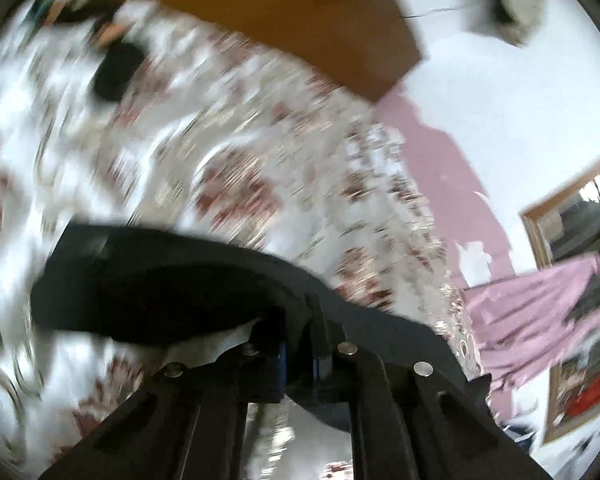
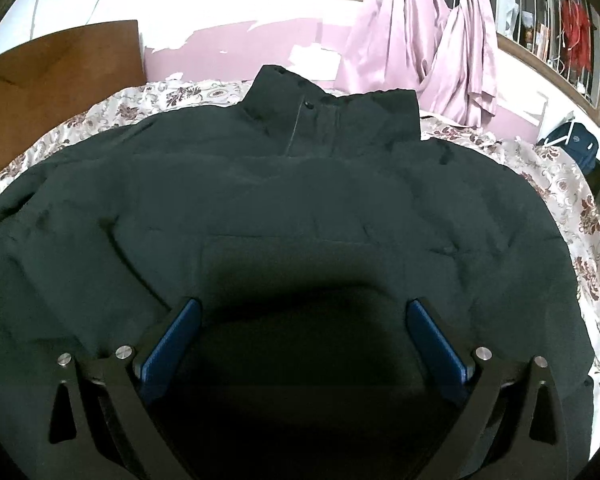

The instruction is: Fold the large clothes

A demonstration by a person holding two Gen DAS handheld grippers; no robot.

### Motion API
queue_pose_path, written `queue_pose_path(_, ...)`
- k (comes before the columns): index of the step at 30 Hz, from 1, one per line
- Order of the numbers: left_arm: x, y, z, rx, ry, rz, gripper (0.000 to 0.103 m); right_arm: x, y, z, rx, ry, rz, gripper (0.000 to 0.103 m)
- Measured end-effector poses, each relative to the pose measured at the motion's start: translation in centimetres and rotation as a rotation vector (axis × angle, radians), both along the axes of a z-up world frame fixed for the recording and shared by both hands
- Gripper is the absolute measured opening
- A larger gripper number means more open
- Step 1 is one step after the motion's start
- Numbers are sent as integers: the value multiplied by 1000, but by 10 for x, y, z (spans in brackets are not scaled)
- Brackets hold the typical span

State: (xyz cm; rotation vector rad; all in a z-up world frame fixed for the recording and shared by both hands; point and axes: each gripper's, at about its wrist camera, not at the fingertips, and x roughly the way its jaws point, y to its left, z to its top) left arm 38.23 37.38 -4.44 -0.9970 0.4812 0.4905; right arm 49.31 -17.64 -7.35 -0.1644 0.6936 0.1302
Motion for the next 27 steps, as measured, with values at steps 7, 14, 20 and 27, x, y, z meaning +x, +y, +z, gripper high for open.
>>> queue_pose_path(7, 36, -76, 131, 402, -132, -224, 8, -22, -37, 40, 192, -71, -18, 101)
queue_pose_path(14, 71, -205, 192, 658, -216, -513, 7, -41, -98, 64, 272, -68, -84, 101)
queue_pose_path(20, 95, -316, 181, 643, -242, -879, 7, -58, -148, 72, 291, -85, -131, 101)
queue_pose_path(27, 102, -399, 132, 616, -151, -1157, 7, -68, -194, 59, 324, -33, -165, 101)
